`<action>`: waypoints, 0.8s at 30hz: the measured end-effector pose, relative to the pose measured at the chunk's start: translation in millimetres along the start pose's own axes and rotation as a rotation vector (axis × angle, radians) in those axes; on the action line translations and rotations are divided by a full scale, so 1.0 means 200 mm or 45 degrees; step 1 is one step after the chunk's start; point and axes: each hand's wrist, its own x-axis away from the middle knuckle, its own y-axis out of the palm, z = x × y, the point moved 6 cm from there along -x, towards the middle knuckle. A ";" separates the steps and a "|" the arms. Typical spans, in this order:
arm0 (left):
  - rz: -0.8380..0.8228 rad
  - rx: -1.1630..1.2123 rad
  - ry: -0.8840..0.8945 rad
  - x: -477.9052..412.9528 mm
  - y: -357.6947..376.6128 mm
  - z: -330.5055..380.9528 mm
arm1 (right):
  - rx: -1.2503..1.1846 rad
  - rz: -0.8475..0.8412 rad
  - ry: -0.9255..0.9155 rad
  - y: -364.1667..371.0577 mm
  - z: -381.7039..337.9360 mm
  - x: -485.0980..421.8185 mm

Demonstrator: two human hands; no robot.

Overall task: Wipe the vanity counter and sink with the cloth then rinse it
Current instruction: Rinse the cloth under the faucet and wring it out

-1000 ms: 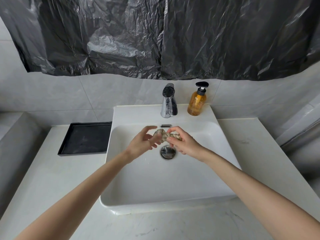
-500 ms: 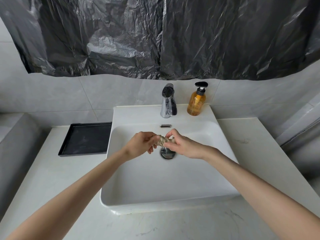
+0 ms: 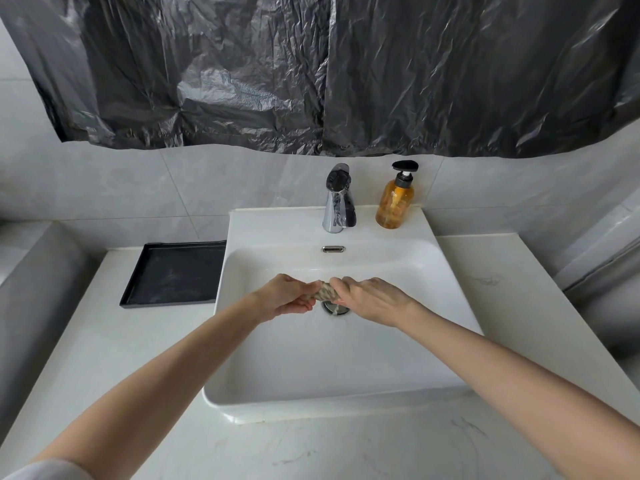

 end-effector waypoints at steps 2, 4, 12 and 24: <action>-0.021 0.050 -0.046 0.01 0.00 -0.01 | 0.053 0.023 0.036 -0.01 0.01 0.01; -0.041 0.099 -0.088 0.01 0.01 -0.01 | 0.098 0.069 0.024 0.02 0.02 0.02; -0.084 0.261 -0.185 0.05 0.03 -0.03 | 0.227 0.197 -0.011 0.01 0.01 0.04; -0.015 -0.037 0.175 0.11 0.02 -0.01 | -0.989 -0.414 0.545 0.01 0.03 0.07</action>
